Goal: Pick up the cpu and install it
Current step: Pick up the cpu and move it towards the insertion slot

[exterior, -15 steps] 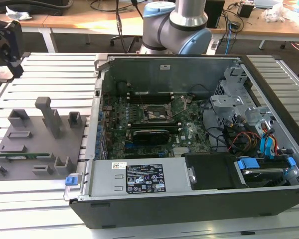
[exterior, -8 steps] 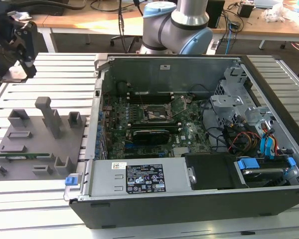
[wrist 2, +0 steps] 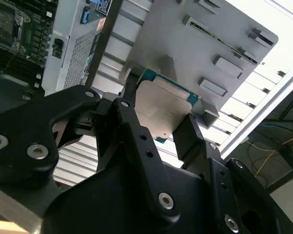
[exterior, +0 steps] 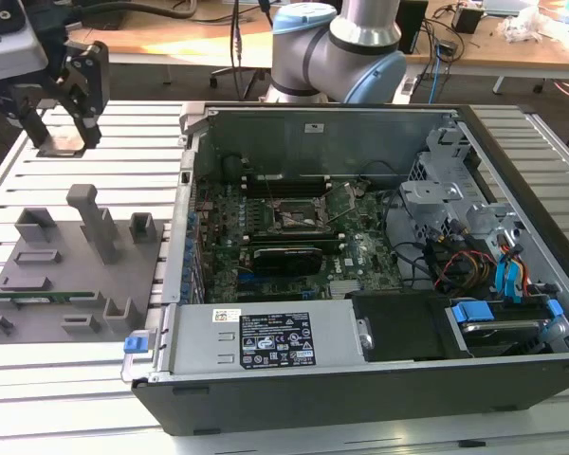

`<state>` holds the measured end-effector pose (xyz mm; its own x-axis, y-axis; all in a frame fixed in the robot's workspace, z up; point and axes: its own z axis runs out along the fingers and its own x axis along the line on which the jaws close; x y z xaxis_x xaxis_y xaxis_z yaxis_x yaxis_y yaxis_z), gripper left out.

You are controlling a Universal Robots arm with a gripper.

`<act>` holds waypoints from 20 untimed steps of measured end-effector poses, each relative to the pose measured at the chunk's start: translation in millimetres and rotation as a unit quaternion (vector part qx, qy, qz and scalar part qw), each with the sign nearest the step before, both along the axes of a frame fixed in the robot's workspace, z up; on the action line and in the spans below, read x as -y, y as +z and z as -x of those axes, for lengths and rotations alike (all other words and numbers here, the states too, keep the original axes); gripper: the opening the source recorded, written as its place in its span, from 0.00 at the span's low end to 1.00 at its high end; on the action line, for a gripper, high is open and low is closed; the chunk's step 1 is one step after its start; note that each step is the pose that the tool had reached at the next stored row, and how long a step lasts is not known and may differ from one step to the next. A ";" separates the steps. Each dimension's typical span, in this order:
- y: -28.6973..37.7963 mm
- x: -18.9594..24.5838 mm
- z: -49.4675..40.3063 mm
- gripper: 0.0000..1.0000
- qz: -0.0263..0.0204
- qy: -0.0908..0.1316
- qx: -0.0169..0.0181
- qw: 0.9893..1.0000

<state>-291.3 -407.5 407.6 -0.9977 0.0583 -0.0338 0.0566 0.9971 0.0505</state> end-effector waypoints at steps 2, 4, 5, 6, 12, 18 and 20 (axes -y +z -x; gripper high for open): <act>0.0 0.0 -7.4 0.55 0.000 0.000 0.000 1.000; 0.0 0.0 -15.4 0.55 0.000 0.000 0.000 1.000; 0.0 0.0 -19.2 0.55 0.000 0.000 0.000 1.000; 0.0 0.0 -22.4 0.55 0.000 0.000 0.000 1.000; 0.0 0.0 -47.3 0.55 0.000 0.000 0.000 1.000; 0.0 0.0 -68.3 0.55 0.000 0.000 0.000 1.000; 0.0 0.0 -76.4 0.55 0.000 0.000 0.000 1.000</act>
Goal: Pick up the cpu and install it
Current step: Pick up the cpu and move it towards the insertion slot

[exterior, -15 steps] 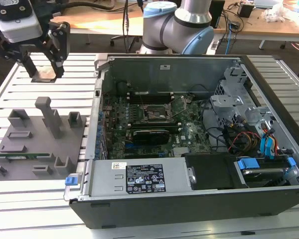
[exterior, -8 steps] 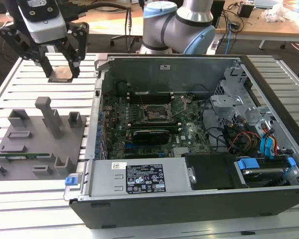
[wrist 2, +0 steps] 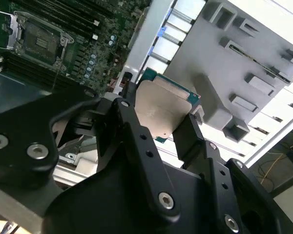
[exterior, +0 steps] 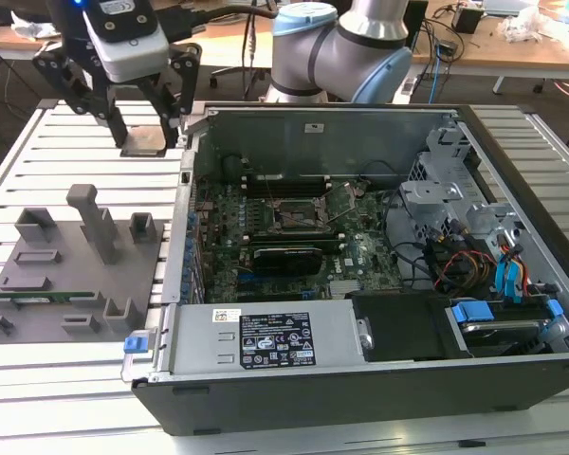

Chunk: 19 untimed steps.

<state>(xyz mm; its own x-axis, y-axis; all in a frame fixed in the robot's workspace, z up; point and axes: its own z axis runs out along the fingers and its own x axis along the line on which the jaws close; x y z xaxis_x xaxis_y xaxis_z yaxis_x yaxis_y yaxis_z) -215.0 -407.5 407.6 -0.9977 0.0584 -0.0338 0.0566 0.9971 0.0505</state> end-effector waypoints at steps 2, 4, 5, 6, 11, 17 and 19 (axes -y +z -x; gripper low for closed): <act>0.1 0.0 -6.4 0.55 0.000 0.000 0.000 1.000; 0.0 0.0 -15.3 0.55 0.000 0.000 0.000 1.000; 0.0 0.0 -19.3 0.55 0.000 0.000 0.000 1.000; 0.0 0.0 -23.1 0.55 0.000 0.000 0.000 1.000; 0.1 0.0 -46.3 0.55 0.000 0.000 0.000 1.000; 0.0 0.0 -61.5 0.55 0.000 0.000 0.000 1.000; 0.0 -0.1 -64.9 0.55 0.000 0.000 0.000 1.000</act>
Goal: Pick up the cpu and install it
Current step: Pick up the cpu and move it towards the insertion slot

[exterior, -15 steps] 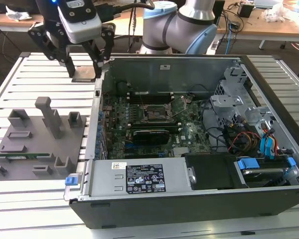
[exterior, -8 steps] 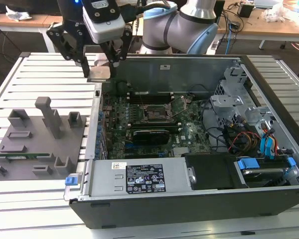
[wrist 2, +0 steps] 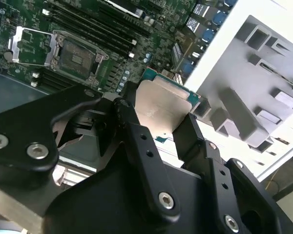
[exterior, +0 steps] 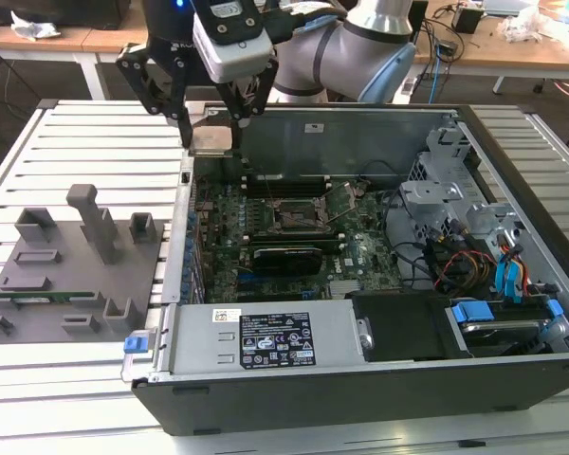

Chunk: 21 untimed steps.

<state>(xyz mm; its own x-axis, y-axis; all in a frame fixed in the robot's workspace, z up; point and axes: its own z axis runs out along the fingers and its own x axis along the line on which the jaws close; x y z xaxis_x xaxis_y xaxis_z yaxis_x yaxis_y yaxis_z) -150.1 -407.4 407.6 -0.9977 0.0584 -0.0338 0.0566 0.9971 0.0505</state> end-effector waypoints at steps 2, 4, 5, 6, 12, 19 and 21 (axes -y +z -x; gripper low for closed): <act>-0.1 0.0 -4.0 0.55 0.000 0.000 0.000 1.000; 0.0 0.0 -8.6 0.55 0.000 0.000 0.000 1.000; 0.0 0.0 -10.1 0.55 0.000 0.000 0.000 1.000; 0.0 0.0 -11.7 0.55 0.000 0.000 0.000 1.000; 0.0 0.0 -21.9 0.55 0.000 0.000 0.000 1.000; 0.0 0.0 -39.1 0.55 0.000 0.000 0.000 1.000; 0.0 0.0 -45.7 0.55 0.000 0.000 0.000 1.000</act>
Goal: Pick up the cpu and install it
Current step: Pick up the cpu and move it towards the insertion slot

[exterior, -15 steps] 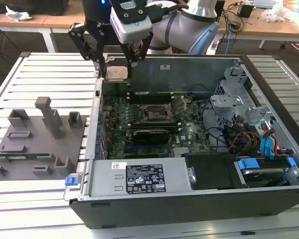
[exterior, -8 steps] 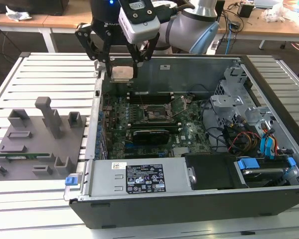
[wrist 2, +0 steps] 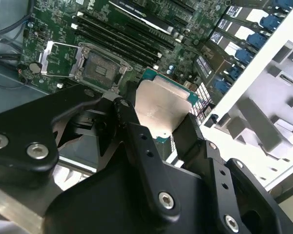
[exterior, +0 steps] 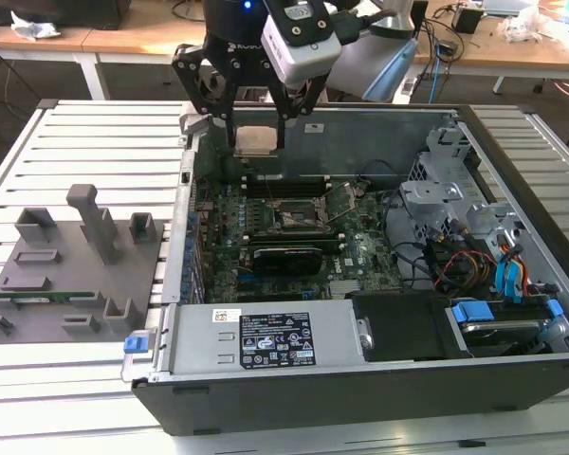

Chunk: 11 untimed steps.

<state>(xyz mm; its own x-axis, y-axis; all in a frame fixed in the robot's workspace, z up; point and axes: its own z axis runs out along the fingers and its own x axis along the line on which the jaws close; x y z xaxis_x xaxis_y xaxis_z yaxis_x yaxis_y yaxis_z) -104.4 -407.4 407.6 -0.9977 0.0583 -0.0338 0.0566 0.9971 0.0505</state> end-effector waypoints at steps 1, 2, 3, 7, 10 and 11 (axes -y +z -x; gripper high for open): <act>0.0 0.0 -2.8 0.55 0.000 0.000 0.000 1.000; 0.0 0.0 -7.2 0.55 0.000 0.000 0.000 1.000; 0.0 0.0 -9.1 0.55 0.000 0.000 0.000 1.000; 0.0 0.0 -18.6 0.55 0.000 0.000 0.000 1.000; 0.0 0.0 -25.4 0.55 0.000 0.000 0.000 1.000; 0.0 0.0 -27.3 0.55 0.000 0.000 0.000 1.000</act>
<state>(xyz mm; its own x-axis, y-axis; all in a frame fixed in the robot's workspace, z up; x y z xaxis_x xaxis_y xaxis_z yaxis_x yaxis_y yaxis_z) -77.1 -407.4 407.6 -0.9977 0.0582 -0.0338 0.0565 0.9971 0.0505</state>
